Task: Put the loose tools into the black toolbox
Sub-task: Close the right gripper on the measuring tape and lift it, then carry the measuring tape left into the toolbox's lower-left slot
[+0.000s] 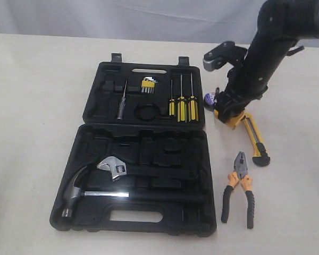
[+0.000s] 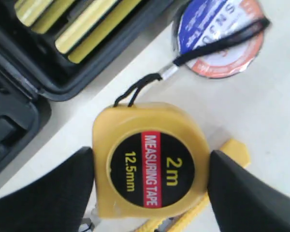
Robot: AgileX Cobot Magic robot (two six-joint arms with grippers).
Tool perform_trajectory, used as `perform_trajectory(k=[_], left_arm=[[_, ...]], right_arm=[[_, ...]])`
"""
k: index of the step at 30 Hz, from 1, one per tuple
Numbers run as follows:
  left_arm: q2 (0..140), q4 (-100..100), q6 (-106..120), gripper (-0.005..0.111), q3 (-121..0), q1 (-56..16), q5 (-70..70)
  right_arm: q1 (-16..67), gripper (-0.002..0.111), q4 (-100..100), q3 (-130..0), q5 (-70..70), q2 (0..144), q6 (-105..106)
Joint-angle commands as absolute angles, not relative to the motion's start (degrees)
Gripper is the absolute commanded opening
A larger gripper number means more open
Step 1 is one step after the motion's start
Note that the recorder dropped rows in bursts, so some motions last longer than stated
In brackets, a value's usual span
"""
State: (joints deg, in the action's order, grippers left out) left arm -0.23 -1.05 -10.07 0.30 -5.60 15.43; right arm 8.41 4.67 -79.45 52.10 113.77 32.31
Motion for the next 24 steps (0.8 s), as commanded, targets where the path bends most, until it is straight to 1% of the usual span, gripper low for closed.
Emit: perform_trajectory(k=[1,6,12,15,18,24], left_arm=[[0.0,-0.8,-10.1,0.0,0.0,-5.9,15.5],[0.0,-1.1,-10.1,0.0,0.0,-5.9,15.5],[0.0,-1.1,-10.1,0.0,0.0,-5.9,15.5],[0.0,-1.1,-10.1,0.0,0.0,-5.9,15.5],[0.0,-1.1,-10.1,0.0,0.0,-5.9,15.5],[0.0,-1.1,-10.1,0.0,0.0,-5.9,15.5]], right_arm=[[11.2,0.015,4.1,-85.0,59.0,109.5,33.0],[20.2,0.015,4.1,-92.9,63.6,108.9,36.7],[34.8,0.015,-1.1,-98.3,59.5,111.7,38.8],[40.1,0.015,-6.8,-100.0,58.5,114.6,38.8],[43.5,0.015,-12.1,-101.5,57.8,118.6,38.8],[45.4,0.015,-11.9,-101.9,49.4,123.5,38.7]])
